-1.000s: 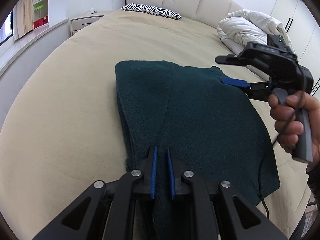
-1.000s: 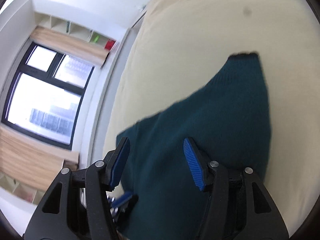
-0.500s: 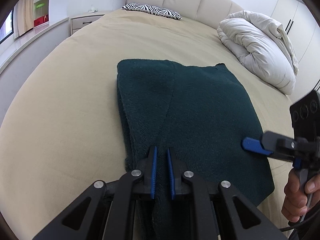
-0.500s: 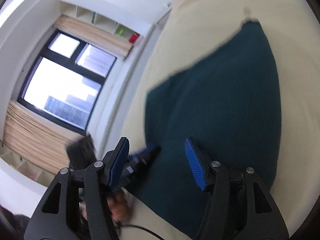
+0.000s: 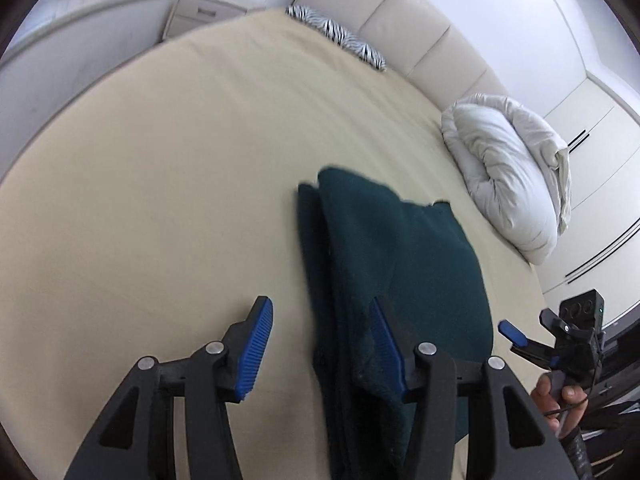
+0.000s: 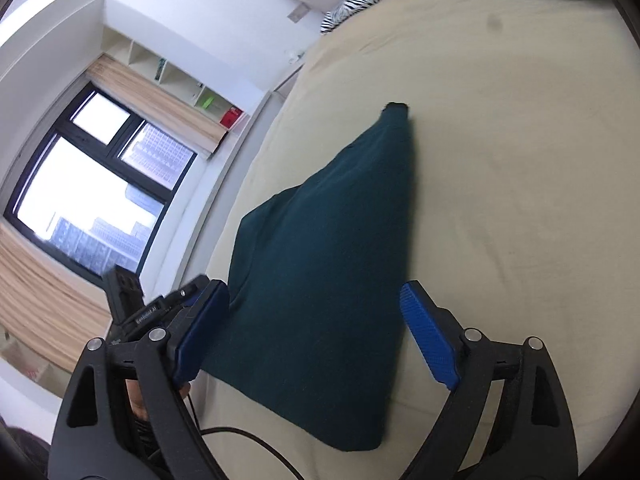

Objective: Fold small clothes

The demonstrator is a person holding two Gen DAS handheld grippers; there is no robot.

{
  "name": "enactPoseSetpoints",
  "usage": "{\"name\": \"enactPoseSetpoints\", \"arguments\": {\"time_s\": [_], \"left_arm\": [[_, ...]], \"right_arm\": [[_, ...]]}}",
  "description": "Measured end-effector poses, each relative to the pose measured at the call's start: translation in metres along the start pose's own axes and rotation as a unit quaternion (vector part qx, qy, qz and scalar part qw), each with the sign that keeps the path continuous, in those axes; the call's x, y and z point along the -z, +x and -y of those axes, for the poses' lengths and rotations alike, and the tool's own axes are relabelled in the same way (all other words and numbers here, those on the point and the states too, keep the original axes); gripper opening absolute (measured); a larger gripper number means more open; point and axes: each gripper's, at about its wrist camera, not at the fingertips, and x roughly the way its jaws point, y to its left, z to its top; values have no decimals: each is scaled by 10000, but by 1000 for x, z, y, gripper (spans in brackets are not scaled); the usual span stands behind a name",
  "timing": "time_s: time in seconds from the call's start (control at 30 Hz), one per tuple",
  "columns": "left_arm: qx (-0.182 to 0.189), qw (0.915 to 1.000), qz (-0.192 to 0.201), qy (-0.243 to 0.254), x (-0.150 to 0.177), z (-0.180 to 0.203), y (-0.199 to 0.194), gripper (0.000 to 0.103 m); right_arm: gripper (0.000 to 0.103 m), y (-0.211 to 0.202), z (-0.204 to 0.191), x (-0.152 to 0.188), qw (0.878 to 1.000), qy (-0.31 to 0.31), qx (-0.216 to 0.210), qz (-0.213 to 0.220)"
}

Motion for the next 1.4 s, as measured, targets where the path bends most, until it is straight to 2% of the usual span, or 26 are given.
{"name": "enactPoseSetpoints", "arguments": {"time_s": [0.07, 0.23, 0.37, 0.43, 0.53, 0.7, 0.8, 1.03, 1.2, 1.4], "left_arm": [[261, 9995, -171, -20, 0, 4, 9, 53], [620, 9966, -515, -174, -2, 6, 32, 53], [895, 9933, -537, -494, -7, -4, 38, 51], [999, 9912, -549, -674, -9, -13, 41, 45], [1162, 9874, -600, -889, -13, -21, 47, 43], [1135, 9881, -662, -804, -12, -16, 53, 40], [1209, 9865, -668, -880, -12, -18, 55, 30], [1500, 9818, -595, -999, -11, -11, 43, 24], [1675, 9817, -596, -690, -4, 19, 22, 24], [1810, 9807, -648, -350, 39, 66, -2, 24]], "right_arm": [[88, -8, 16, -4, 9997, 185, -5, -136], [87, 21, 50, -3, 9954, 624, -183, -698], [76, 41, 51, -9, 9931, 642, -364, -910], [75, 50, 51, -10, 9923, 620, -345, -1015], [70, 62, 51, -13, 9906, 645, -311, -1162], [61, 59, 57, -11, 9910, 705, -307, -1098], [54, 59, 60, -9, 9918, 724, -282, -1012], [44, 43, 35, -10, 9941, 736, -221, -767], [42, 13, 22, 1, 9947, 743, -388, -591], [42, -55, 16, 34, 9950, 749, -487, -447]]}}
